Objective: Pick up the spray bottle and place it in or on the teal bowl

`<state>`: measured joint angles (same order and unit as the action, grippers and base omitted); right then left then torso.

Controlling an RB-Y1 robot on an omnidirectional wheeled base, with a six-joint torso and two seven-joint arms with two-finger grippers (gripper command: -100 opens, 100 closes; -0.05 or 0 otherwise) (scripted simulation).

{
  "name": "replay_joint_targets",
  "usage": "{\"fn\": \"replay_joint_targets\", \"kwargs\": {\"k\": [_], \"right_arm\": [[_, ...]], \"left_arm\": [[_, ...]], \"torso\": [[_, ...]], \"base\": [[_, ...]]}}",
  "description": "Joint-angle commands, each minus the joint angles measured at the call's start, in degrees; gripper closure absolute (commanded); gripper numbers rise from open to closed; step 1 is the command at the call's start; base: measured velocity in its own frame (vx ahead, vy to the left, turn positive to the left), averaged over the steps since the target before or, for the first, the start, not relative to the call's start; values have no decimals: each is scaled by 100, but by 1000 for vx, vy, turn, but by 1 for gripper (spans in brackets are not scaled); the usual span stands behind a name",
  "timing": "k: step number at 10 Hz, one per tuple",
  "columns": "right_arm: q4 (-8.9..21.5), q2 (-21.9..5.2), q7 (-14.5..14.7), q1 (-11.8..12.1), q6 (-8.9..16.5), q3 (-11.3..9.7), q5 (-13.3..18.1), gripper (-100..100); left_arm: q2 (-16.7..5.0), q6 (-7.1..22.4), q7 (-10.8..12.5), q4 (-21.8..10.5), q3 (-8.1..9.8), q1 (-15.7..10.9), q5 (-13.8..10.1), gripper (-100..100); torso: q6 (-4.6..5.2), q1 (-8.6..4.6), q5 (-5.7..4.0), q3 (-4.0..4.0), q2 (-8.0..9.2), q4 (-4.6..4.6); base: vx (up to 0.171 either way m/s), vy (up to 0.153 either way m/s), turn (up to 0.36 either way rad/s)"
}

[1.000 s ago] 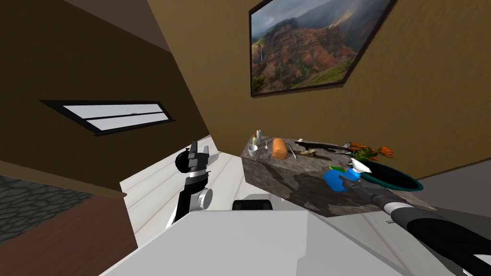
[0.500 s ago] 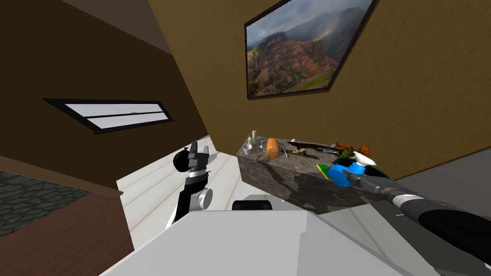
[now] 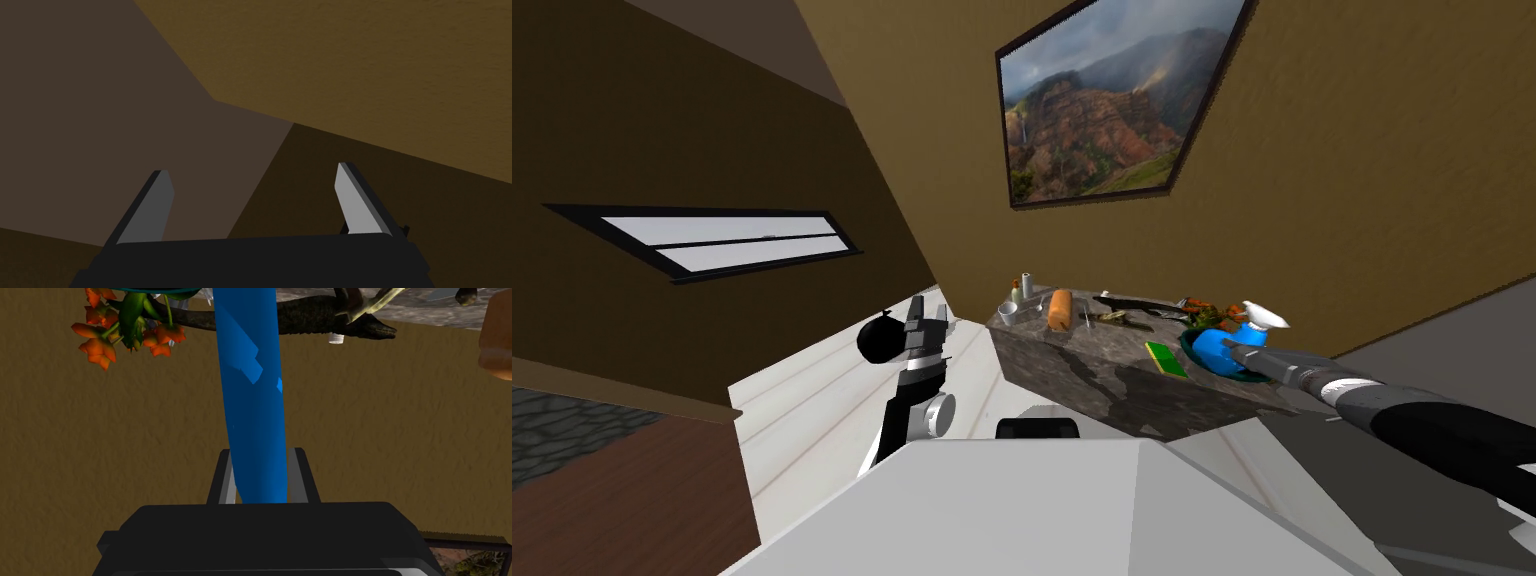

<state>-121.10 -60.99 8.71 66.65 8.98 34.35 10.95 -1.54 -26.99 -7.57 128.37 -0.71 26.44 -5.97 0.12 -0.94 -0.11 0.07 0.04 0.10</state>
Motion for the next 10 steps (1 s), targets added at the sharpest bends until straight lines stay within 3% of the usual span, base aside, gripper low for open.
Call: {"fn": "replay_joint_targets", "kwargs": {"k": [1,6,8,9,10], "right_arm": [[-1,-196,-110,8,109,95,-182,100],[-130,-791,-407,113,484,416,-739,100],[-107,-815,-400,83,488,401,-737,100],[-106,-824,-410,83,509,413,-746,-100],[-105,-823,-409,83,508,413,-745,-100]], "left_arm": [[0,0,0,0,0,0,0,0],[1,0,0,0,-1,0,0,0],[0,0,0,0,0,0,0,0],[1,0,0,0,-1,-1,0,0],[2,0,0,0,-2,-1,0,0]], "torso": [[0,0,0,0,0,0],[1,14,-8,-1,0,-1],[1,-3,-17,-3,-4,-3],[0,33,-14,-1,3,-4],[0,59,-7,4,11,-2]], "base": [[33,-194,-58],[40,-182,-53],[36,-134,-9],[5,-17,2],[2,-7,1]]}}
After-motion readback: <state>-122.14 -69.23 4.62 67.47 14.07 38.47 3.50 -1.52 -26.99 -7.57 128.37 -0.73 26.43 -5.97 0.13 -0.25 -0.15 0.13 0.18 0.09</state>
